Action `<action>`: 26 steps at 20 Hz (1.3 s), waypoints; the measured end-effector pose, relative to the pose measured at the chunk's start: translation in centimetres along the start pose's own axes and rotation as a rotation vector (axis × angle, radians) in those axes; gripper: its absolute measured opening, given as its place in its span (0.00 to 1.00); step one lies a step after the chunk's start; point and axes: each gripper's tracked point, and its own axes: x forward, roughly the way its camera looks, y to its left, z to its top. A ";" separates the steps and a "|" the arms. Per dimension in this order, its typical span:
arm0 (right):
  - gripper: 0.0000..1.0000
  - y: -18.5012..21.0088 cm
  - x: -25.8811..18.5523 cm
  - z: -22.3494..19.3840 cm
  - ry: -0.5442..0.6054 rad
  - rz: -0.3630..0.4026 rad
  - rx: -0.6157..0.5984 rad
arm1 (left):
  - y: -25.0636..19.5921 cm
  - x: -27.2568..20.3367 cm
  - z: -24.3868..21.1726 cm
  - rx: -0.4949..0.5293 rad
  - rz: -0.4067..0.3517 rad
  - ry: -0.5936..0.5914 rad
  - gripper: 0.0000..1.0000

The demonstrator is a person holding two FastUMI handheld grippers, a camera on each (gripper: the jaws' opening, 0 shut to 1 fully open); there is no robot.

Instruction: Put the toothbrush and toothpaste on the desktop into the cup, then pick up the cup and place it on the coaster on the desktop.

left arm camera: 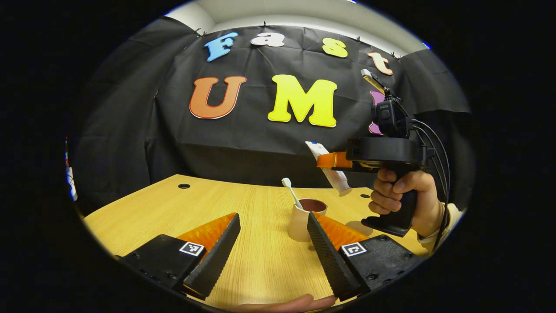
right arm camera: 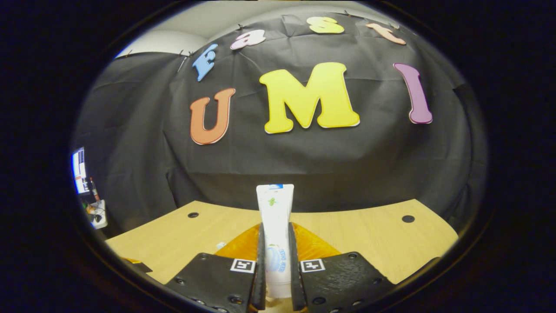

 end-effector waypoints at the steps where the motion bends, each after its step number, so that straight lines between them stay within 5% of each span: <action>1: 0.23 0.1 0.1 -0.1 0.004 0.005 0.007 | 0.0 0.0 -0.1 -0.002 -0.002 0.001 0.99; 14: 0.26 0.3 1.3 -1.2 0.033 0.005 0.004 | -0.4 0.0 -0.8 -0.004 -0.013 0.019 0.99; 22: 0.27 2.2 -0.6 -1.1 0.050 0.103 0.009 | -1.1 0.5 -1.3 -0.016 -0.025 0.037 0.99; 24: 0.50 2.4 -1.5 -0.3 0.026 0.131 0.003 | -0.9 0.6 -1.1 -0.004 -0.013 0.037 0.99; 25: 0.71 2.2 -1.9 0.2 0.017 0.128 -0.010 | -0.9 0.7 -1.0 0.006 -0.006 0.037 0.99; 26: 0.78 1.7 -2.4 0.6 0.003 0.113 -0.023 | -1.1 0.9 -0.7 0.016 -0.003 0.038 0.99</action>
